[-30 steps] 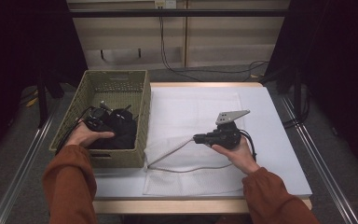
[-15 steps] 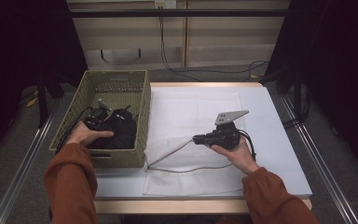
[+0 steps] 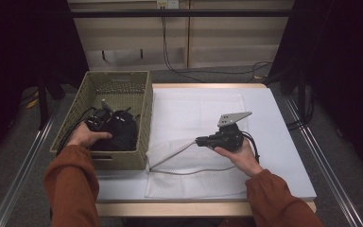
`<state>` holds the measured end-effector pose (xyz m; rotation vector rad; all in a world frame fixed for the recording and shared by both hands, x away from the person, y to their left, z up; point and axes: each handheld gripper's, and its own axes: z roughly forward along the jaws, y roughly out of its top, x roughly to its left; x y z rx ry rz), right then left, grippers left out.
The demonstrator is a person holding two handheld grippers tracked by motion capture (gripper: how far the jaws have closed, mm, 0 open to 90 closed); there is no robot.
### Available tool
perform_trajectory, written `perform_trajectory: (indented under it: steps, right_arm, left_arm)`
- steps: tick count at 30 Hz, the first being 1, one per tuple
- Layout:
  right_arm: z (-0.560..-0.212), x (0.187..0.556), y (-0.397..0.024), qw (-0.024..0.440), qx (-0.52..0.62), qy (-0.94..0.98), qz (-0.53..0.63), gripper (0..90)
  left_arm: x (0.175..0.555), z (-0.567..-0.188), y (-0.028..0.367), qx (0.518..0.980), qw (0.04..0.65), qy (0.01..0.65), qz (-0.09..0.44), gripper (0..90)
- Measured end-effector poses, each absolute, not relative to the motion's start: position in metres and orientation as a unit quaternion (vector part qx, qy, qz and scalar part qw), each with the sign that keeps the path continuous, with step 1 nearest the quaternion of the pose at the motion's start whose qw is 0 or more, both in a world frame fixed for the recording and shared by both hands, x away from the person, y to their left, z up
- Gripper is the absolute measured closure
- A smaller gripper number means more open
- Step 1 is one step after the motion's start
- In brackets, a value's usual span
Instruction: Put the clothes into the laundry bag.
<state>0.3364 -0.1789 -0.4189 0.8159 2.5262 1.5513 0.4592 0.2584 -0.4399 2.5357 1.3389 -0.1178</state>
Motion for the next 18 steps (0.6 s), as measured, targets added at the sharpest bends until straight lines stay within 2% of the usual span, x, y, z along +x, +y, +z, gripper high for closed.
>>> perform_trajectory:
  steps: [11, 18]
  right_arm:
    - [-0.418, 0.337, -0.179, 0.036, 0.266, 0.82, 0.505, 88.2]
    - [-0.417, 0.337, -0.18, 0.038, 0.268, 0.818, 0.508, 88.3]
  left_arm:
    - [0.456, -0.424, 0.265, 0.87, 0.184, 0.457, -0.021, 72.8]
    - [0.453, -0.41, 0.271, 0.84, 0.234, 0.488, 0.018, 73.1]
